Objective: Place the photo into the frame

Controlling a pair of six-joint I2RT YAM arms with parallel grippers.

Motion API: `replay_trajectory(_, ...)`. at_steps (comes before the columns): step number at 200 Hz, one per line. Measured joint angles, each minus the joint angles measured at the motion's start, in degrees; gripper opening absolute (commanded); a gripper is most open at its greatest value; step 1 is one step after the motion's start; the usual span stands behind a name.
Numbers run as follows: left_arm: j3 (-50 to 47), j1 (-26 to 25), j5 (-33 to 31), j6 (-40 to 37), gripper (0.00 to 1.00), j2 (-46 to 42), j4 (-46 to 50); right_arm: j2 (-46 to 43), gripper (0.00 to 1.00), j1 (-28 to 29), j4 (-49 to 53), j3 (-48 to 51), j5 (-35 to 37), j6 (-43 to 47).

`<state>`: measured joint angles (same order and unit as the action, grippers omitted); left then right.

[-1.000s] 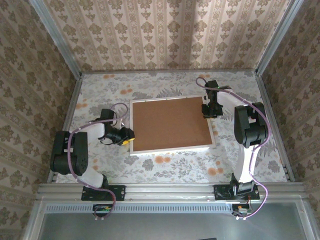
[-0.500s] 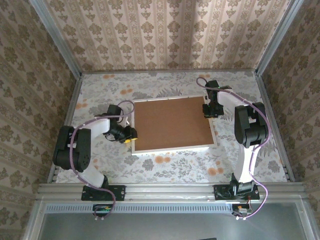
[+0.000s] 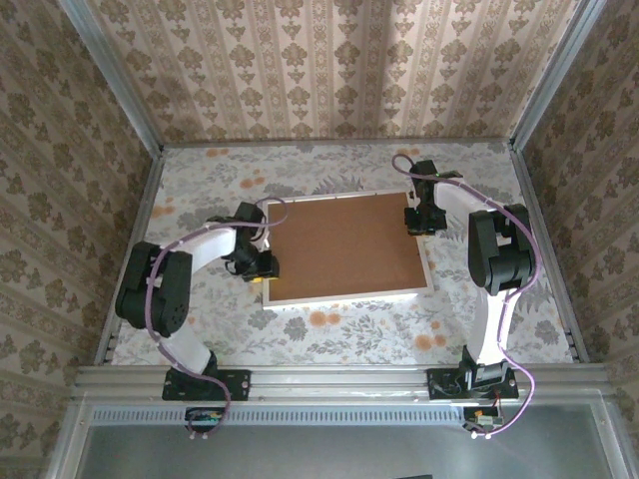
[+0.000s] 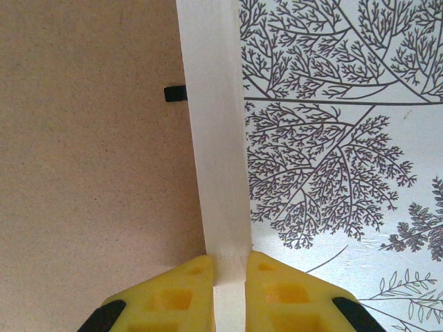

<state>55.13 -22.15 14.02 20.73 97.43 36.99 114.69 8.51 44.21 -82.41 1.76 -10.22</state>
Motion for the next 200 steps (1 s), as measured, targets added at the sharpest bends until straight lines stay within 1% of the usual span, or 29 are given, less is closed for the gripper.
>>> replay_trajectory(21,0.4,-0.6,-1.0,-0.5,0.48,-0.5,0.3,0.0,0.15,0.0,0.0,0.0,0.0,0.0)
replay_trajectory(36,0.0,-0.5,-1.0,-1.1,0.52,-1.1,-0.4,0.0,0.15,0.0,-0.1,0.0,0.0,0.0)
replay_trajectory(60,-1.1,1.5,0.5,-1.5,0.55,-2.6,-0.3,-0.1,0.15,0.1,-0.1,0.1,-0.6,0.0)
replay_trajectory(78,-1.9,4.3,2.3,-1.6,0.55,-5.1,-0.2,-0.1,0.15,0.3,-0.1,0.2,-1.2,0.0)
replay_trajectory(93,-2.2,7.2,3.9,-1.5,0.55,-7.5,-1.1,-0.1,0.15,0.4,-0.1,0.2,-1.7,0.0)
replay_trajectory(109,-2.2,10.8,6.1,-1.3,0.53,-9.2,-4.3,-0.1,0.15,0.4,-0.1,0.2,-2.2,0.0)
replay_trajectory(127,-1.8,14.1,8.5,-1.0,0.49,-8.8,-8.5,-0.1,0.15,0.4,-0.1,0.2,-2.6,0.0)
replay_trajectory(153,1.2,17.4,11.4,-0.9,0.4,-3.4,-13.1,-0.1,0.15,0.4,-0.1,0.2,-3.2,0.0)
replay_trajectory(182,3.5,18.7,15.1,-0.9,0.37,3.2,-18.0,-0.1,0.15,0.4,-0.1,0.2,-3.7,0.0)
replay_trajectory(200,4.5,18.9,17.1,-0.9,0.36,6.4,-19.5,-0.1,0.15,0.4,-0.1,0.2,-3.8,0.0)
